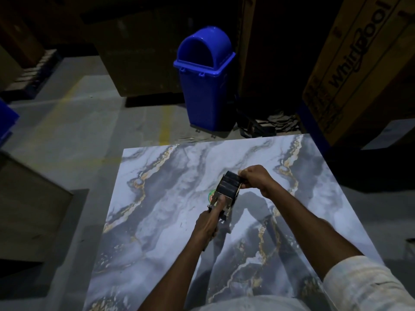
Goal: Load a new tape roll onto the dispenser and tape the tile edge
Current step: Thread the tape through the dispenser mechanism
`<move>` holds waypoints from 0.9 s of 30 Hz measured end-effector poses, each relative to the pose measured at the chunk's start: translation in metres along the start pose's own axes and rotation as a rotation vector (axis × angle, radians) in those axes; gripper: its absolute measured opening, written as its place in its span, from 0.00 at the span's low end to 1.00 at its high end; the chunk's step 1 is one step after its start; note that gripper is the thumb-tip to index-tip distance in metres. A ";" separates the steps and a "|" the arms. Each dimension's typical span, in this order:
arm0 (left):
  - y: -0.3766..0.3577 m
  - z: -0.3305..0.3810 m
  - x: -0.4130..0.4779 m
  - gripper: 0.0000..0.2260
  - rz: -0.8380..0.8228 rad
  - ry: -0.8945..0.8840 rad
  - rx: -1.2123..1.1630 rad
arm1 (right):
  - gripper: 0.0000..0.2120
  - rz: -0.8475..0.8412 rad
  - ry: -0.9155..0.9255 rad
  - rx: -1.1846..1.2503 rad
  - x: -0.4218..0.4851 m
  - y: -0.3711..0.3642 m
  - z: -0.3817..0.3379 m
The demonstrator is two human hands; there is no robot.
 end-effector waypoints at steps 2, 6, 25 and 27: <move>0.000 0.000 0.000 0.43 -0.003 0.016 -0.004 | 0.09 0.003 0.002 0.011 0.000 0.001 0.000; 0.003 0.001 0.000 0.43 0.002 0.011 -0.027 | 0.08 -0.003 0.002 0.069 0.001 -0.001 0.002; 0.014 -0.016 -0.013 0.40 -0.066 -0.060 0.060 | 0.03 0.137 -0.111 0.400 -0.023 0.004 0.031; 0.012 -0.015 -0.013 0.41 -0.118 -0.051 0.024 | 0.11 0.304 -0.053 0.284 -0.041 0.014 0.042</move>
Point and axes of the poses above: each hand's wrist, its own x-axis towards the middle knuckle, its own y-axis out of the back of the hand, z = x × y, the point moved 8 cm from there along x, towards the middle knuckle, and after that the axes turned 4 degrees about -z, right-handed, at the moved point
